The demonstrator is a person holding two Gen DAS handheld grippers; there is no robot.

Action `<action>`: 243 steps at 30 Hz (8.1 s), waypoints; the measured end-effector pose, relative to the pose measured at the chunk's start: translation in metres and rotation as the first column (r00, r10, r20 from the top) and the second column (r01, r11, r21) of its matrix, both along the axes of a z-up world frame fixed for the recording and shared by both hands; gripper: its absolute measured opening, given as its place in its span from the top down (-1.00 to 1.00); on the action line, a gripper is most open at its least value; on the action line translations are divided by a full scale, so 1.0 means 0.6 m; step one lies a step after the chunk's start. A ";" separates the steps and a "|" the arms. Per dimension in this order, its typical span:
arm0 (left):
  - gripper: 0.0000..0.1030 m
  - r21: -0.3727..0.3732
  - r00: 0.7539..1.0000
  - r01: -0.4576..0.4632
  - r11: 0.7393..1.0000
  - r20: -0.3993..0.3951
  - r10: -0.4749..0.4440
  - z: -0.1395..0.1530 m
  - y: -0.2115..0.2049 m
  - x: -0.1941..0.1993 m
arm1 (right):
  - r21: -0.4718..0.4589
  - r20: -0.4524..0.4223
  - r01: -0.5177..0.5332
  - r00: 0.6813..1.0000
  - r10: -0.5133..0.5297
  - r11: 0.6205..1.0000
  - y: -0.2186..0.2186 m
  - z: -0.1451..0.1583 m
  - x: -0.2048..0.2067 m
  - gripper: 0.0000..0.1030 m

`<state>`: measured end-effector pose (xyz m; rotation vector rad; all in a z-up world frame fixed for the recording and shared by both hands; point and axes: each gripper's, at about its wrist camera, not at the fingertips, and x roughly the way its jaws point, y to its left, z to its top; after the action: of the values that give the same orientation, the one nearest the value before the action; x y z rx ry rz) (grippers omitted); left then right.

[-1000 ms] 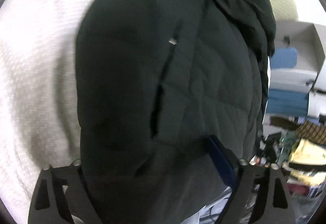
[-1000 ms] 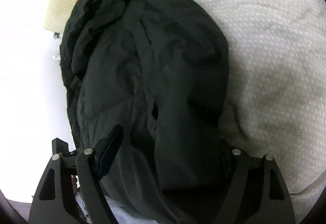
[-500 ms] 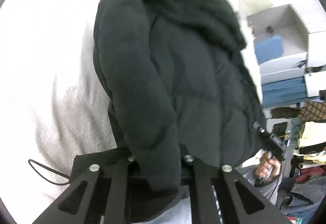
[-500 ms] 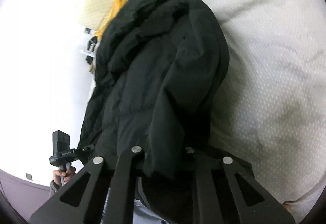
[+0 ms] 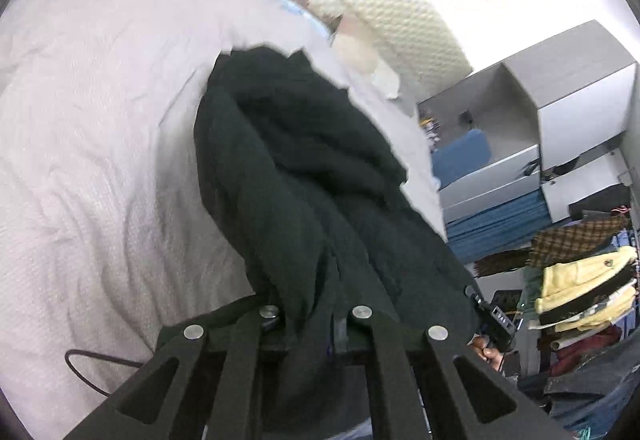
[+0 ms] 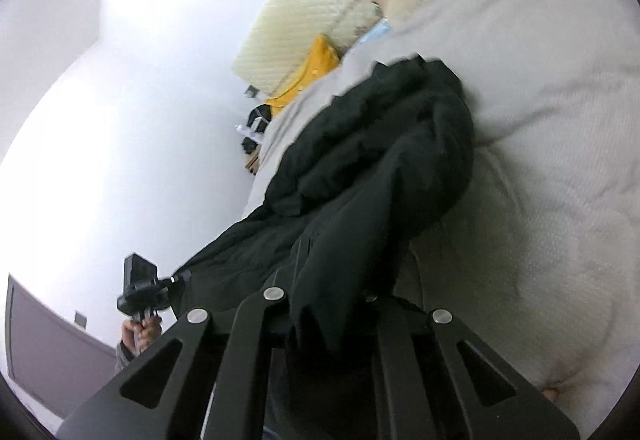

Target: Fold large clothes

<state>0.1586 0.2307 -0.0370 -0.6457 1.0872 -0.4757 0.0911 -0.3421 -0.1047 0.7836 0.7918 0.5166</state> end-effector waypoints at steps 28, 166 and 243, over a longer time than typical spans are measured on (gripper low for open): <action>0.89 0.026 0.993 -0.023 0.999 0.114 0.020 0.163 0.018 -0.040 | -0.057 0.053 0.036 0.998 -0.033 0.998 -0.063 0.139 0.003 0.85; -0.84 0.711 0.956 -0.161 0.685 0.284 -0.071 -0.167 -0.281 0.329 | -0.633 0.049 0.111 0.993 -0.104 0.766 0.023 -0.130 0.401 -1.00; -0.97 0.493 0.747 -0.416 0.764 0.665 -0.022 0.225 -0.367 -0.293 | -0.507 0.581 0.423 0.811 -0.065 0.751 0.230 0.237 -0.221 -1.00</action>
<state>-0.0174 0.0104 0.0982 0.0186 0.4340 -0.0866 -0.0417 -0.2044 0.0373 0.0939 0.2727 0.1718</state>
